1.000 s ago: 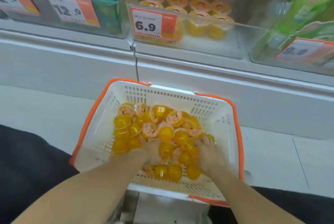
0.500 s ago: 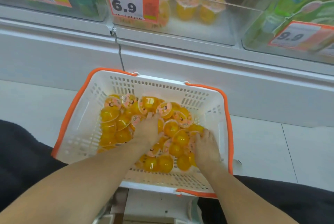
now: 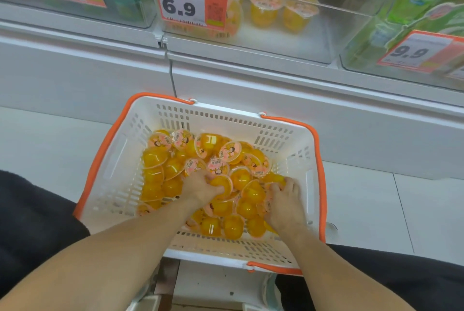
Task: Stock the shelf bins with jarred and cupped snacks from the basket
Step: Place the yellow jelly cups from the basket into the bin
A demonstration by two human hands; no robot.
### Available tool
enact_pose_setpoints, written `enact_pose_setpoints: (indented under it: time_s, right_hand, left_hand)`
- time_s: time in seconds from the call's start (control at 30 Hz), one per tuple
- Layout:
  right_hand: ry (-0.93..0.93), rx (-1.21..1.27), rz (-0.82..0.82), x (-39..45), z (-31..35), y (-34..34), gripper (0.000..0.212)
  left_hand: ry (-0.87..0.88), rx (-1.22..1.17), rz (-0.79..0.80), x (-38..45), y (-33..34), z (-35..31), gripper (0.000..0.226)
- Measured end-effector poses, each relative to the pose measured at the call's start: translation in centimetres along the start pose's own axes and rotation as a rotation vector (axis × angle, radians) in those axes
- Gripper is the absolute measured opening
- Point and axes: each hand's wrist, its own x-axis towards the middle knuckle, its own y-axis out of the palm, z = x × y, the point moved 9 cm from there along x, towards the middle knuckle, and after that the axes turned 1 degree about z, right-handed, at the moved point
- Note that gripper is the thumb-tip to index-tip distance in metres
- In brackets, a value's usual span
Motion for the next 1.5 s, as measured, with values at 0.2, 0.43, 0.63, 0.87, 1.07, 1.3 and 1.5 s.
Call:
enact_pose_setpoints:
  time_s: [0.2,0.43,0.63,0.87,1.07,1.3,1.5]
  right_hand:
    - [0.151,0.381,-0.069,0.9,-0.5,-4.1,0.071]
    - [0.038,0.997,-0.108,5.0,2.8,-16.1,0.054]
    - [-0.364,0.556,-0.152,4.0,7.5,-32.7,0.074]
    - [-0.579,0.577,-0.270,2.6,10.5,-39.4,0.079]
    - [-0.564,1.131,-0.277,3.8,10.0,-40.6,0.040]
    - [-0.291,1.260,-0.289,5.3,7.9,-40.5,0.006]
    - [-0.320,1.062,-0.691,6.9,6.1,-46.4,0.006]
  left_hand:
    - [-0.246,-0.827,0.560,-3.6,1.2,-2.6,0.035]
    - [-0.166,-1.082,0.624,-5.8,-2.8,-10.8,0.038]
    - [0.168,-0.573,0.679,-8.5,-11.5,-20.8,0.059]
    - [0.447,-0.253,0.450,-12.5,-17.2,-28.3,0.031]
    - [0.503,-0.480,0.324,-13.0,-18.6,-27.9,0.023]
    - [0.447,-0.619,0.319,-13.1,-17.6,-27.6,0.024]
    - [0.309,-0.839,0.345,-12.2,-18.5,-27.8,0.034]
